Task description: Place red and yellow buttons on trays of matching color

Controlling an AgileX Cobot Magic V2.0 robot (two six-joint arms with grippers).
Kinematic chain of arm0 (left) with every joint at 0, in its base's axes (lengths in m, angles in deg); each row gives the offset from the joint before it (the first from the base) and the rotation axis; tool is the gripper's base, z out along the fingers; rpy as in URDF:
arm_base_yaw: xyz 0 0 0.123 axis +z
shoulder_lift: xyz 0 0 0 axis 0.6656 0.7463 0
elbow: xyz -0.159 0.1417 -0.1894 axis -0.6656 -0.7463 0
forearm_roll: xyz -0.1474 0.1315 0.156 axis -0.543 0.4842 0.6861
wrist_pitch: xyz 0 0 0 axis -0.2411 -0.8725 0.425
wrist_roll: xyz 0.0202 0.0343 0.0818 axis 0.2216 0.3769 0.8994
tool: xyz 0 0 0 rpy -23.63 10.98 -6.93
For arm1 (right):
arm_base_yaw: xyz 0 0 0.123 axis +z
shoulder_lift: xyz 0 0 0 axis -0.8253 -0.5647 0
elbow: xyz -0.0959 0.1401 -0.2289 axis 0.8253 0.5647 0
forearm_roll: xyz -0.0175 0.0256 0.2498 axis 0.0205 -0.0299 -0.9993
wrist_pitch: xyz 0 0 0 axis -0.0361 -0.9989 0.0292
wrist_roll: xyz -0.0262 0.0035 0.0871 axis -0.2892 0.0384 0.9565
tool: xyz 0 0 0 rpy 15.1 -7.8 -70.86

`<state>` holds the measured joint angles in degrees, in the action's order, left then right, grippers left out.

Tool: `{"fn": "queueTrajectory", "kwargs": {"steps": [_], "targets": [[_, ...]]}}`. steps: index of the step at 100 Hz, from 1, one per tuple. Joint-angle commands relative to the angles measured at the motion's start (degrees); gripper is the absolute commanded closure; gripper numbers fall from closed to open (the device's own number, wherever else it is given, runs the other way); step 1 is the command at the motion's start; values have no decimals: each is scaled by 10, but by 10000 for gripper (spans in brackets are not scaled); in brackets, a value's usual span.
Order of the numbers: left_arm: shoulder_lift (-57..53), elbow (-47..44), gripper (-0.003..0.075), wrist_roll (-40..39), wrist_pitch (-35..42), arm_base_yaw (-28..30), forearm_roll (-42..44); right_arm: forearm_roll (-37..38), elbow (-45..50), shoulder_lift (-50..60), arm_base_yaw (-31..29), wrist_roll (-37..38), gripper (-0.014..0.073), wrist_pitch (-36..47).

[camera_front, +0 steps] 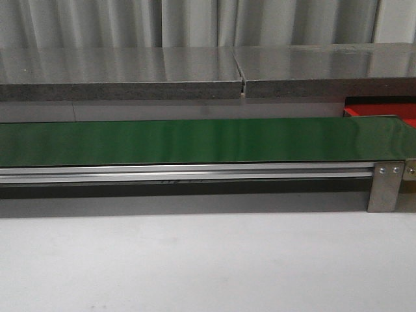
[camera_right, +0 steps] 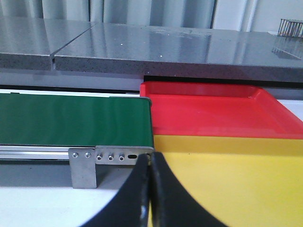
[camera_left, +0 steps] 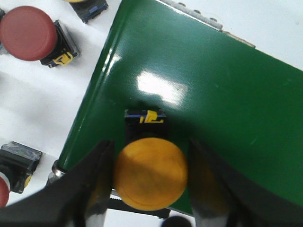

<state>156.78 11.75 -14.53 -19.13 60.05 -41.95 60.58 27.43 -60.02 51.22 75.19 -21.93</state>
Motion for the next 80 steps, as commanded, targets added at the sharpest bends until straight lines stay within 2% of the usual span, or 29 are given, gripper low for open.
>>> {"fn": "queueTrajectory", "kwargs": {"steps": [1, 18, 23, 45, 80], "targets": [[-27, 19, 484, 4, 16, -4, -17, 5, -6, 3, -2, 0, 659, 42], [-27, 33, 275, 23, 16, -4, -38, 5, -6, 3, -2, 0, 659, 42], [-27, 43, 240, 23, 13, -5, -43, 5, -6, 3, -2, 0, 659, 42], [-37, 87, 237, 29, -1, -5, -60, 5, -6, 3, -2, 0, 659, 42], [-97, 68, 239, 29, -8, -3, -51, 5, -6, 3, -2, 0, 659, 42]]}}
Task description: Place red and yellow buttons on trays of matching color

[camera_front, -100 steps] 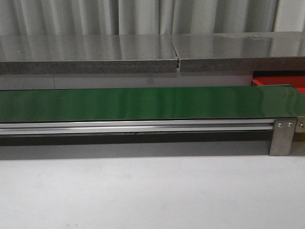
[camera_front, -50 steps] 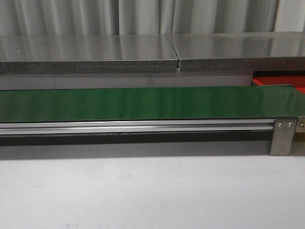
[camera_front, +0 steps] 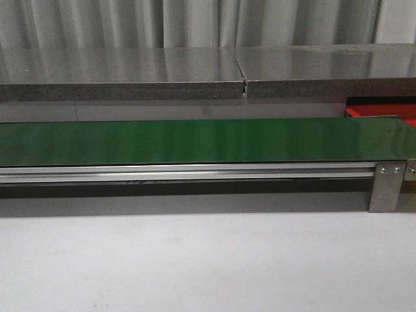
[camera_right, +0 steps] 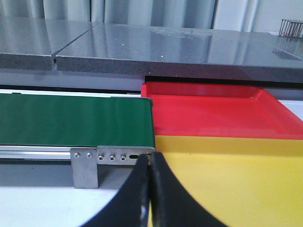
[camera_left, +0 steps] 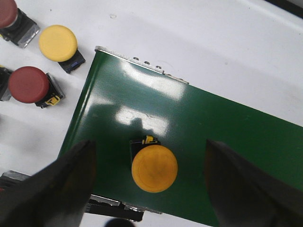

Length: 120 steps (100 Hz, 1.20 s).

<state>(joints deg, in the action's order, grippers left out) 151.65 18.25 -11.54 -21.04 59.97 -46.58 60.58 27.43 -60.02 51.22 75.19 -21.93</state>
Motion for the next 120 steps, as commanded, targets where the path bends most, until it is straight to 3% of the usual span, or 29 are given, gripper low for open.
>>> {"fn": "queueTrajectory", "kwargs": {"steps": [1, 21, 58, 87, 120], "targets": [[-47, 2, 239, -1, 11, -2, -3, 5, -6, 3, -2, 0, 659, 42], [-100, -89, 246, -1, 50, 20, 15, 5, -6, 3, -2, 0, 659, 42], [-132, -234, 261, -24, 78, 124, 4, 5, -6, 3, -2, 0, 659, 42], [-116, -257, 260, -82, 106, 185, 14, 5, -6, 3, -2, 0, 659, 42], [-58, -257, 260, -126, 103, 191, 22, 5, -6, 3, -2, 0, 659, 42]]}}
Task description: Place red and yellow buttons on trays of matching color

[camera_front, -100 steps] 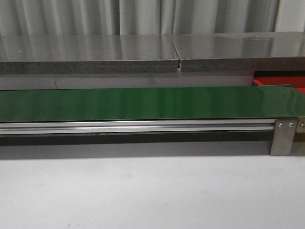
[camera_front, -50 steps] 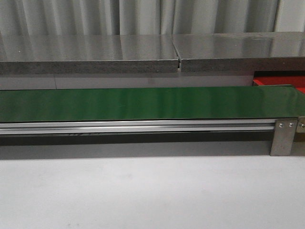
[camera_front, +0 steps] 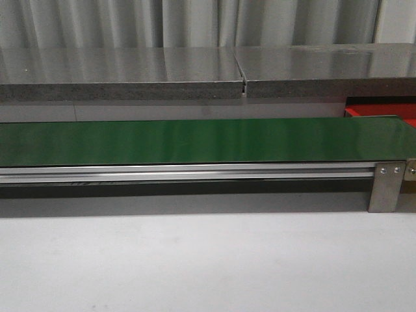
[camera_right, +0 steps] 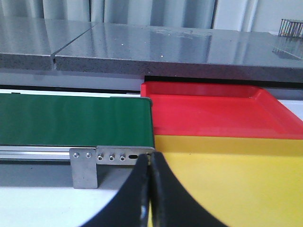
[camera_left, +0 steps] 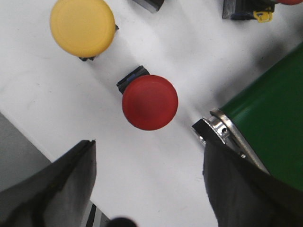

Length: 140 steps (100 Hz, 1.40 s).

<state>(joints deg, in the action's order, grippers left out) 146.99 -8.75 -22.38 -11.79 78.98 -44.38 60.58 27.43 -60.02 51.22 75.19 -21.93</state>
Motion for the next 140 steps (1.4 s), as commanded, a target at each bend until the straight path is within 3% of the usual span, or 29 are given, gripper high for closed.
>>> {"fn": "queueTrajectory", "kwargs": {"steps": [1, 71, 103, 140], "targets": [[-9, 13, 260, -17, 10, 1, -1, 5, -6, 3, -2, 0, 659, 42], [56, 14, 263, -41, 78, 1, 2, 5, -6, 3, -2, 0, 659, 41], [55, 14, 506, -41, 81, 1, 2, 5, -6, 3, -2, 0, 659, 41], [-22, 53, 531, -5, 46, -3, -3, 5, -6, 3, -2, 0, 659, 41]]}}
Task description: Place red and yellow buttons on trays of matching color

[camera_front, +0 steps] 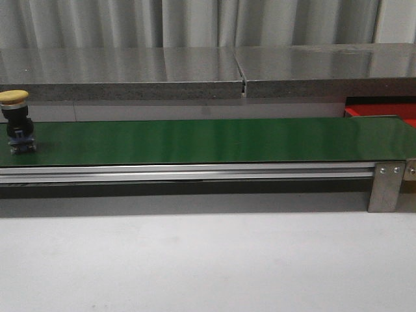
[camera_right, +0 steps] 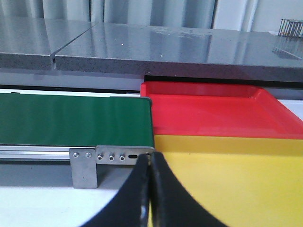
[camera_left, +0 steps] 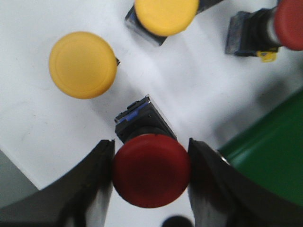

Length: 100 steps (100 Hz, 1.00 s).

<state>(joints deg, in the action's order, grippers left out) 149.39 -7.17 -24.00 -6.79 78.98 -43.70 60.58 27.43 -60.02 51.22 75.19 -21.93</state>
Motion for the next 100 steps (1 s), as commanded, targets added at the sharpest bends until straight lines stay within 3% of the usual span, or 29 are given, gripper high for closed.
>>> {"fn": "queueTrajectory", "kwargs": {"steps": [1, 36, 77, 85, 100], "targets": [[-49, 43, 531, 13, -7, -4, -9, 5, -6, 3, -2, 0, 659, 41], [-28, 184, 530, 48, -100, -104, -10, 5, -6, 3, -2, 0, 659, 41], [41, 207, 526, 58, -116, -166, -10, 5, -6, 3, -2, 0, 659, 41], [42, 207, 465, 67, -109, -166, -19, 5, -6, 3, -2, 0, 659, 41], [42, 211, 233, 67, -106, -166, -27, 5, -6, 3, -2, 0, 659, 41]]}}
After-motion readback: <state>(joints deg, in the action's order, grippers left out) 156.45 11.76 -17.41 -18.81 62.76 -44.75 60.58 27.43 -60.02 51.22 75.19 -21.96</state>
